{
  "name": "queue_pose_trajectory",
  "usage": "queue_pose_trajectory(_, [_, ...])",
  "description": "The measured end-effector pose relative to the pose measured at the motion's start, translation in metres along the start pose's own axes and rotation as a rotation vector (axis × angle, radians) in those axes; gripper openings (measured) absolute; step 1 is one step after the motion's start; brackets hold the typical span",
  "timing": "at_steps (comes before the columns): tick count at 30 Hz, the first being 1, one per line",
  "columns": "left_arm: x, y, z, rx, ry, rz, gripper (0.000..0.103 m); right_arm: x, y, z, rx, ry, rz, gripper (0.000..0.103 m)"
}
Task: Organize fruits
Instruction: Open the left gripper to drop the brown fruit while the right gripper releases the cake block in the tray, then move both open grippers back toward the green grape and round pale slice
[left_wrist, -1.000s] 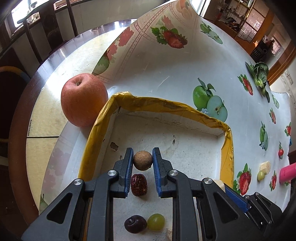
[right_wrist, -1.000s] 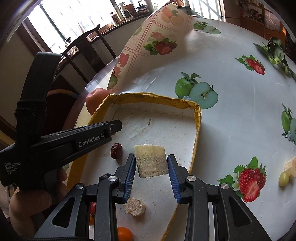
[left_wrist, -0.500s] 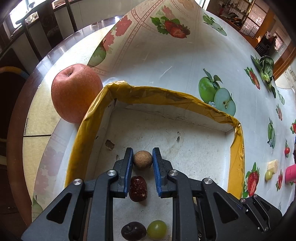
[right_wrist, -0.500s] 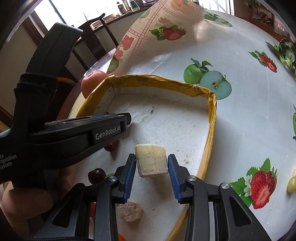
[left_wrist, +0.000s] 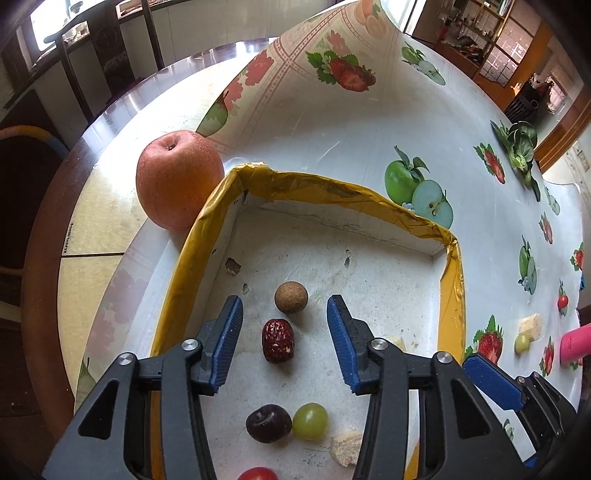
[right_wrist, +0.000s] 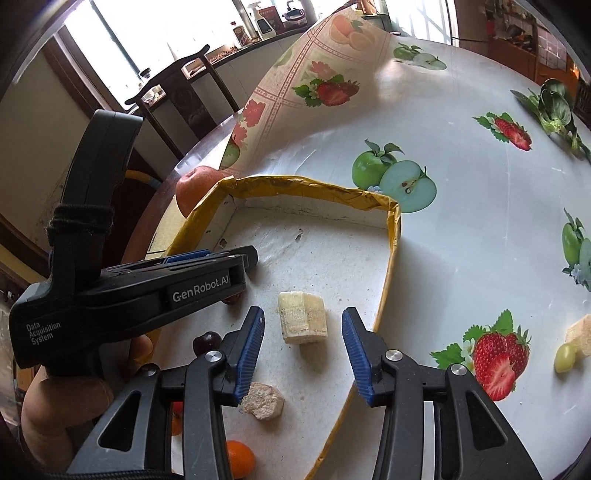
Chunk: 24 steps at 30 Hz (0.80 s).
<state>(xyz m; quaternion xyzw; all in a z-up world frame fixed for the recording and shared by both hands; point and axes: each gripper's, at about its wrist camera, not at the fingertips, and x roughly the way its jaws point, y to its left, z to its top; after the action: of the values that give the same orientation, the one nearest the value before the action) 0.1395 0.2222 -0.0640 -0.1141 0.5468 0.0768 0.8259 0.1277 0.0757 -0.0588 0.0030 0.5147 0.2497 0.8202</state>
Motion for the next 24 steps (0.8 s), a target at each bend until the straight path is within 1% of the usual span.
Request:
queue_pose_trajectory(5, [-0.014, -0.004, -0.006, 0.008, -0.018, -0.012, 0.046, -0.023, -0.009, -0.007, 0.023, -0.028, -0.010, 0.045])
queue_pose_trajectory(11, [-0.031, -0.018, -0.013, 0.021, -0.034, -0.030, 0.046, -0.049, -0.020, -0.018, 0.048, -0.052, -0.031, 0.045])
queue_pose_trajectory(24, [-0.059, -0.062, -0.032, 0.077, -0.059, -0.079, 0.046, -0.102, -0.054, -0.037, 0.110, -0.107, -0.073, 0.045])
